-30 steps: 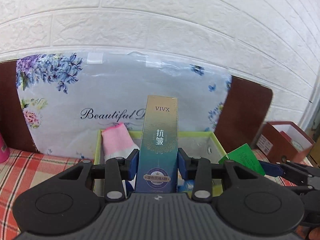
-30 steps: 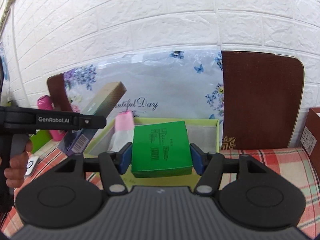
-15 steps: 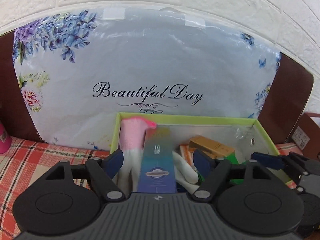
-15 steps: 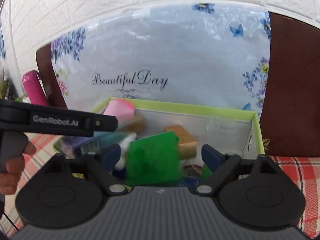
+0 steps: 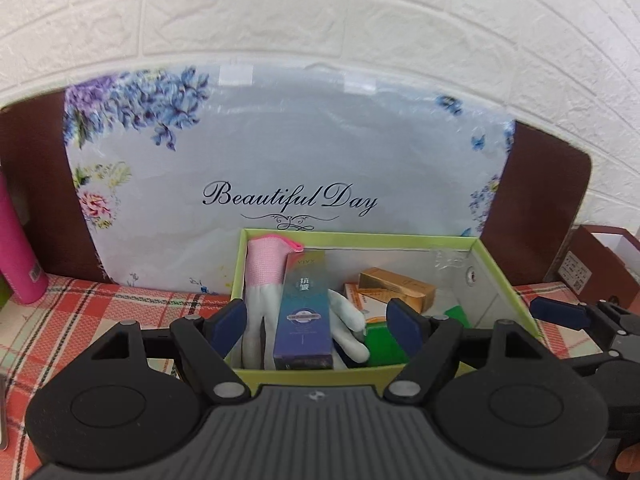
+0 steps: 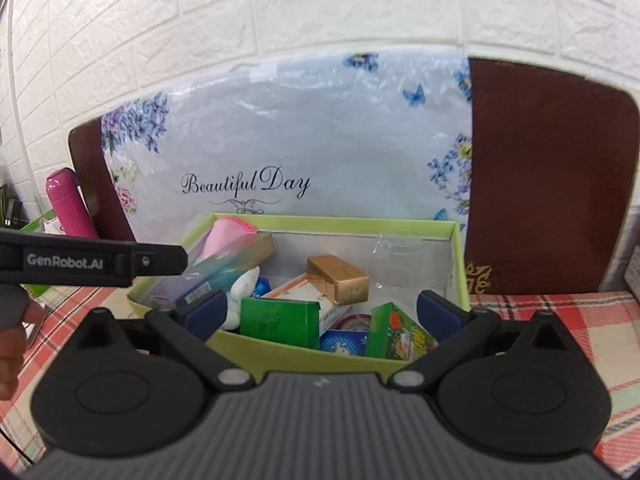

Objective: Organize objects
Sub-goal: 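Lower the VIVX box into the green box with left tool while right drops the green box, then withdraw both tools from the green box toward the remaining items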

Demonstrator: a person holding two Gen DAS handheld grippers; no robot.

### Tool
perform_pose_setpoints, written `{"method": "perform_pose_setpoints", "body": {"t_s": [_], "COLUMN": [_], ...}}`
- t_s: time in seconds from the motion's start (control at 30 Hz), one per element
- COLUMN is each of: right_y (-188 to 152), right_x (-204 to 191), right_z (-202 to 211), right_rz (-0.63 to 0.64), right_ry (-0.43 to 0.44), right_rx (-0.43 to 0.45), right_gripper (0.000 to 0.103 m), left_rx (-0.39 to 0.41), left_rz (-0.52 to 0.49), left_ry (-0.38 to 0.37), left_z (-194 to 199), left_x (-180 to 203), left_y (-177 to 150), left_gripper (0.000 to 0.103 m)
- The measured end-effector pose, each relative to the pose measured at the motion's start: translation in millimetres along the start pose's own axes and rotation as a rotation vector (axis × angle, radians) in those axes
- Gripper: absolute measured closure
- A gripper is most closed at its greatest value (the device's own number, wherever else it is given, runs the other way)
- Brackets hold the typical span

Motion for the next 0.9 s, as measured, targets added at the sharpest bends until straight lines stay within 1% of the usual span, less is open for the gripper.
{"method": "perform_pose_setpoints", "body": {"t_s": [0.1, 0.2, 0.4, 0.5, 0.73, 0.8, 0.9], "right_y": [-6.4, -21.1, -56.5, -74.2, -107.6, -116.5, -131.8], "right_x": [-6.4, -12.5, -24.1, -28.5, -32.5, -29.3, -22.9], "right_z": [23.5, 44.3, 77.5, 88.3, 100.6, 102.6, 105.4], "right_rz": [0.029, 0.046, 0.069, 0.085, 0.154, 0.162, 0.149], "right_ry": [-0.054, -0.1, -0.164, -0.187, -0.273, -0.28, -0.269], "right_rx": [-0.024, -0.039, -0.065, -0.082, -0.107, -0.116, -0.134], "right_gripper": [0.0, 0.0, 0.0, 0.0, 0.0, 0.0, 0.0], "left_rx": [0.022, 0.029, 0.027, 0.011, -0.059, -0.076, -0.106], "left_rz": [-0.007, -0.018, -0.047, -0.055, -0.026, -0.034, -0.032], "left_ry": [0.005, 0.018, -0.017, -0.024, -0.051, -0.054, -0.06], "left_z": [24.7, 46.3, 78.7, 86.9, 91.0, 91.1, 88.2], "left_x": [6.2, 15.0, 32.7, 39.2, 43.0, 43.8, 41.7], "left_y": [-7.9, -19.4, -49.9, -66.0, -99.7, -109.3, -123.0], "left_gripper": [0.023, 0.023, 0.023, 0.023, 0.023, 0.023, 0.023]}}
Point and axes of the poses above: each gripper's, at about its wrist camera, not at the fingertips, and z roughly against the way its jaws point, x to its right, y to its top, the point moved 1 cm from there along -z, roughly the way its jaws point, and after that the axes turned 3 degrees about -x, right-handed, at the moved point
